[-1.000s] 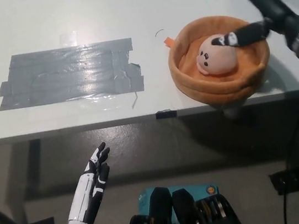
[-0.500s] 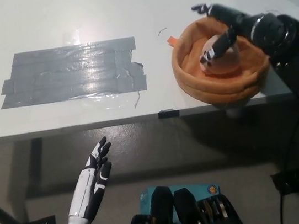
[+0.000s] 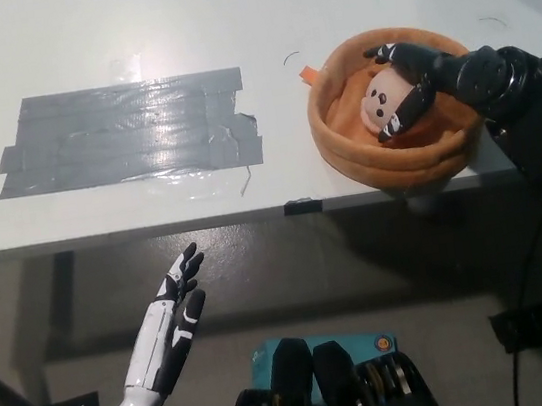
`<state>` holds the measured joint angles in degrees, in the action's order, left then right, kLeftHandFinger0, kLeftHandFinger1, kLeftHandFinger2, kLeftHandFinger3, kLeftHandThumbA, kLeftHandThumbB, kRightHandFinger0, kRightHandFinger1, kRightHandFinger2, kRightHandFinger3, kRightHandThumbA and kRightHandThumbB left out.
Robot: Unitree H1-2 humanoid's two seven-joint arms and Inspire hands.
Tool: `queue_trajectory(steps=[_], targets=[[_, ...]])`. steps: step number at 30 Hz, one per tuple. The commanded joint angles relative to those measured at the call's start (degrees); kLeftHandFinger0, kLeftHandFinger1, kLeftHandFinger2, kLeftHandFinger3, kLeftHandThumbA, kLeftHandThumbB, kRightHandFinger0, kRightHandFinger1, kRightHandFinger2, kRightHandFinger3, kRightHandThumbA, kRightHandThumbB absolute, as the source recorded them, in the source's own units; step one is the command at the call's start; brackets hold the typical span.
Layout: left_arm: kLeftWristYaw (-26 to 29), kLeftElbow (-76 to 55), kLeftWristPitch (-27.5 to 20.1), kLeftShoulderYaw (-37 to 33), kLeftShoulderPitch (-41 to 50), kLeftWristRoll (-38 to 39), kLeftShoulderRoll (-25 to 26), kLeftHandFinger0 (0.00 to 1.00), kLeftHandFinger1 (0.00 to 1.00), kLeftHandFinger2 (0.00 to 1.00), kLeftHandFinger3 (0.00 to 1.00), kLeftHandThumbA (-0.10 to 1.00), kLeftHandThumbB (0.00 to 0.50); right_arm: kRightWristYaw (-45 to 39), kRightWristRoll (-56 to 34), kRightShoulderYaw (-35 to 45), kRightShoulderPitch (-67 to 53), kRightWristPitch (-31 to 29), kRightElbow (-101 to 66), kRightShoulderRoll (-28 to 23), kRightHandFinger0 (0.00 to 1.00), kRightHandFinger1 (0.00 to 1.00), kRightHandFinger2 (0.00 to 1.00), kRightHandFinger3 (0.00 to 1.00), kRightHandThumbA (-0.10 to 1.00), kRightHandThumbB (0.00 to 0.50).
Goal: An emotional support dumpling is kept in a soft plate infront in the middle of the desk infront of the robot. The robot extends its right arm to pick up the dumpling and hands it to a person
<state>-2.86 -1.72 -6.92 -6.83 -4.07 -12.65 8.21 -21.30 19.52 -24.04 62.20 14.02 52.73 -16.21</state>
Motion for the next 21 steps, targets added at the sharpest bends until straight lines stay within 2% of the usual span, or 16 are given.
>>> queue_trajectory(steps=[1, 3, 7, 9, 11, 12, 13, 14, 15, 17, 18, 19, 20, 21], targets=[[-0.35, -1.43, -0.9, 0.02, -1.01, -0.49, 0.64, 1.0, 1.0, 1.0, 1.0, 1.0, 0.166, -1.77, 1.63, -0.25, 3.73, 1.45, -1.34, -1.26, 1.0, 1.0, 1.0, 1.0, 1.0, 0.454], [-0.49, -1.45, -1.16, 0.14, -0.94, 0.04, 0.49, 1.0, 1.0, 1.0, 1.0, 1.0, 0.155, -2.5, 1.97, -0.42, 3.54, 1.77, -2.04, -1.64, 1.0, 1.0, 1.0, 1.0, 1.0, 0.465], [-0.77, -1.29, -0.8, 0.22, -1.47, 0.06, 0.47, 1.0, 1.0, 1.0, 1.0, 1.0, 0.166, -2.58, 2.04, -0.29, 3.66, 0.94, -1.44, -1.59, 1.0, 1.0, 1.0, 1.0, 1.0, 0.481], [-0.69, -1.42, -0.74, 0.19, -1.33, -0.28, 0.47, 1.0, 1.0, 1.0, 1.0, 1.0, 0.164, -3.27, 2.2, -0.74, 3.91, 0.22, 0.01, -1.02, 1.0, 1.0, 1.0, 1.0, 1.0, 0.476], [-0.79, -1.31, -0.77, 0.19, -1.6, -0.16, 0.46, 1.0, 1.0, 1.0, 1.0, 1.0, 0.164, -5.59, 1.17, -0.28, 4.2, 1.09, 0.6, -0.84, 1.0, 1.0, 1.0, 1.0, 0.98, 0.442], [-0.71, -1.21, -0.93, 0.2, -1.69, -0.2, 0.44, 1.0, 1.0, 1.0, 1.0, 1.0, 0.164, -7.01, 1.55, -0.97, 4.4, 1.51, 1.1, -0.71, 1.0, 1.0, 1.0, 1.0, 0.92, 0.428], [-0.69, -1.14, -1.09, 0.2, -1.77, -0.24, 0.46, 1.0, 1.0, 1.0, 1.0, 1.0, 0.164, -8.05, 2.32, -1.88, 4.49, 1.35, 1.2, -0.76, 1.0, 1.0, 1.0, 1.0, 0.9, 0.43], [-0.72, -1.17, -0.97, 0.25, -1.86, -0.18, 0.47, 1.0, 1.0, 1.0, 1.0, 1.0, 0.165, -9.24, 4.04, -3.85, 4.92, 1.09, 2.0, -0.68, 1.0, 1.0, 1.0, 1.0, 0.79, 0.408], [-0.74, -1.22, -0.85, 0.27, -1.85, -0.17, 0.47, 1.0, 1.0, 1.0, 1.0, 1.0, 0.166, -10.01, 4.68, -4.76, 5.16, 0.94, 2.56, -0.6, 1.0, 1.0, 1.0, 1.0, 0.76, 0.402], [-0.74, -1.19, -0.92, 0.27, -2.04, -0.25, 0.54, 1.0, 1.0, 1.0, 1.0, 1.0, 0.159, -12.65, 4.96, -6.4, 6.19, 0.86, 5.25, -0.12, 1.0, 1.0, 1.0, 1.0, 0.52, 0.383], [-0.83, -1.18, -0.85, 0.28, -2.17, -0.21, 0.59, 1.0, 1.0, 1.0, 1.0, 1.0, 0.159, -13.68, 5.38, -7.26, 6.65, 1.21, 6.33, 0.09, 0.95, 1.0, 1.0, 1.0, 0.43, 0.37], [-0.96, -1.24, -0.75, 0.25, -2.37, -0.11, 0.6, 1.0, 1.0, 1.0, 1.0, 1.0, 0.159, -13.9, 6.9, -9.2, 7.27, 1.16, 8.35, 0.53, 0.78, 0.85, 0.98, 1.0, 0.27, 0.35], [-1.0, -1.16, -0.77, 0.25, -2.47, -0.05, 0.61, 1.0, 1.0, 1.0, 1.0, 1.0, 0.158, -13.73, 7.26, -9.78, 7.44, 1.04, 9.0, 0.66, 0.54, 0.63, 0.78, 1.0, 0.1, 0.353], [-1.03, -1.04, -0.83, 0.27, -2.59, 0.0, 0.63, 1.0, 1.0, 1.0, 1.0, 1.0, 0.158, -13.23, 8.51, -11.3, 7.47, 0.24, 9.57, 0.68, 0.35, 0.48, 0.61, 0.92, -0.04, 0.368]])
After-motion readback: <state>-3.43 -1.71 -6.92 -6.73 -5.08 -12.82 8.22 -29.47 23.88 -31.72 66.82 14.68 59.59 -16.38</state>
